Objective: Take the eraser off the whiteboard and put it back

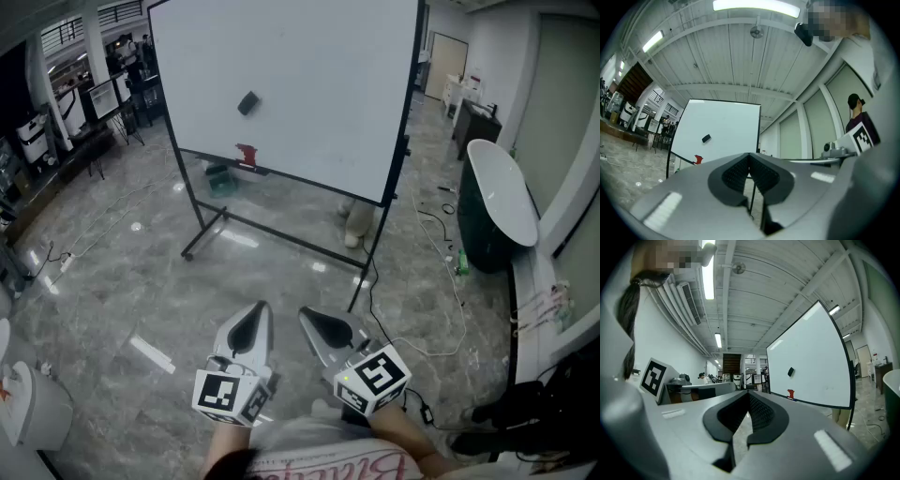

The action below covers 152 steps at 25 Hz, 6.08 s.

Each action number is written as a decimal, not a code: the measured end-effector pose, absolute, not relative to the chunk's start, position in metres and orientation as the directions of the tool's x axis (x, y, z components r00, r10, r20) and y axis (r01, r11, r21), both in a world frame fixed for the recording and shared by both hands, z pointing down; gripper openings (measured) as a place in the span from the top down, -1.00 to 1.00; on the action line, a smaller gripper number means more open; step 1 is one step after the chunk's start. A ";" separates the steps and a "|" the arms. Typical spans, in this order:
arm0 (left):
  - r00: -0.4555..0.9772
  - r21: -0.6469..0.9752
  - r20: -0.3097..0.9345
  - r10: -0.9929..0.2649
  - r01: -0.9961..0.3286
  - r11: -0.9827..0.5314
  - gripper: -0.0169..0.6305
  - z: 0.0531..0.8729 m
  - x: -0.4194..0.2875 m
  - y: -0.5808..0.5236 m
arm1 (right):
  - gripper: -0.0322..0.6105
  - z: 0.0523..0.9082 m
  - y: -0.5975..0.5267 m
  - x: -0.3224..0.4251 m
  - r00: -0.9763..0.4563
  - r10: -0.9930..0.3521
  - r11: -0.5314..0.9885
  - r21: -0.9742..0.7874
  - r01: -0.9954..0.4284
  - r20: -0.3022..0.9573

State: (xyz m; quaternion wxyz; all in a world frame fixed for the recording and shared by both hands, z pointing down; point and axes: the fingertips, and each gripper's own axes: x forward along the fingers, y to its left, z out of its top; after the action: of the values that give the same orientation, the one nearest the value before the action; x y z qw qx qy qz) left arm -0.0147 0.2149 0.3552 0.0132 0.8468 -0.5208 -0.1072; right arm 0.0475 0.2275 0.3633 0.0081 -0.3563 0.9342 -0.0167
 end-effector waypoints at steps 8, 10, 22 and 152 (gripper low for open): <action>0.445 0.136 -0.139 -0.885 -0.876 -0.462 0.95 0.359 -0.009 0.210 | 0.90 0.364 0.224 0.051 -0.740 -0.673 0.740 -0.036 -0.672 -0.007; 0.443 0.147 -0.118 -0.889 -0.877 -0.457 0.95 0.360 -0.006 0.207 | 0.90 0.363 0.221 0.052 -0.742 -0.670 0.742 -0.026 -0.670 -0.005; 0.373 0.144 -0.151 -0.915 -0.908 -0.394 0.95 0.362 0.015 0.160 | 0.90 0.364 0.176 0.074 -0.786 -0.618 0.786 0.018 -0.618 0.010; 0.490 -0.247 -0.145 -0.859 -0.859 -0.448 0.22 0.316 -0.117 -0.355 | 0.89 0.379 -0.313 -0.057 -0.754 -0.654 0.756 0.016 -0.654 0.068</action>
State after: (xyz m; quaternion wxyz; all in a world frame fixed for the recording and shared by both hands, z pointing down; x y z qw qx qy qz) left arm -0.1172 -0.3547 0.3161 -0.1447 0.8510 -0.5049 0.0006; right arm -0.0572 -0.3127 0.3787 -0.0348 -0.3491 0.9364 -0.0043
